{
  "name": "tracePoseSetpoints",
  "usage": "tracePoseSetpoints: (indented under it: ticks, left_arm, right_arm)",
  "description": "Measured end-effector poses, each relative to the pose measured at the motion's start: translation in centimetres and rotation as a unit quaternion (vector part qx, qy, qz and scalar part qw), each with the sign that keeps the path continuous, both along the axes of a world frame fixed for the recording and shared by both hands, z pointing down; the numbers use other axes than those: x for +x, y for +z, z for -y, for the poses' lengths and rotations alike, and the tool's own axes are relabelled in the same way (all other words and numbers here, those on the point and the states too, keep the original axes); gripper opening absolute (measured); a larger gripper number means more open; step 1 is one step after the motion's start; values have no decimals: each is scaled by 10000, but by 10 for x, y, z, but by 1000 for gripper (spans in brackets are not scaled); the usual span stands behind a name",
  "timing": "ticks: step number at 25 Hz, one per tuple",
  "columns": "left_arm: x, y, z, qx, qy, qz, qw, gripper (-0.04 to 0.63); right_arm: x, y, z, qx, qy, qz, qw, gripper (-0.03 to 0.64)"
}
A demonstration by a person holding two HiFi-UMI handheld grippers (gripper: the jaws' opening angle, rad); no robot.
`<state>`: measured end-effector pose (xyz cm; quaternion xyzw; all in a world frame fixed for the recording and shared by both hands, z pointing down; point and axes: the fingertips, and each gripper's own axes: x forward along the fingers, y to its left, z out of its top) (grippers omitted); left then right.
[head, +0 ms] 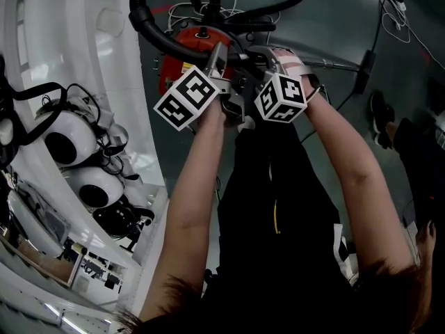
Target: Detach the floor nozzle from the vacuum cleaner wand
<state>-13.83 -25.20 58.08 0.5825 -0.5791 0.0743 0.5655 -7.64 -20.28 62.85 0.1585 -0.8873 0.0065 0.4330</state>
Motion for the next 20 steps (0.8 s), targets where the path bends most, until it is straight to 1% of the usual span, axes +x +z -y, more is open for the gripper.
tracePoseSetpoints:
  ticks: [1,3,8,13,16,18,20]
  left_arm:
    - [-1,2,0,-73,-125,-29,9999,153]
    - [-4,4,-1,-142,-262,-42,9995,144]
    - [-6,3,0,-102,-314,-99,9994,137]
    - [-5,3,5,-2,-208,-190,9996,132]
    - [-1,2,9,29,27,-318,9995,130]
    - [0,2,9,4,148,-356,9993,130]
    - [-2,2,8,-55,124,-337,9993,130]
  right_arm:
    - [0,0,-1,-4,4,10,10000,167]
    - [-1,1,-2,-14,14,25,10000,167]
    - [-2,0,-2,5,-4,63,10000,167]
    - [-1,0,2,34,6,96,9999,167]
    - [0,-1,3,72,10,124,9999,166]
    - [1,-2,3,6,4,158,9999,166]
    - [-1,-2,1,-177,-49,223,9996,166]
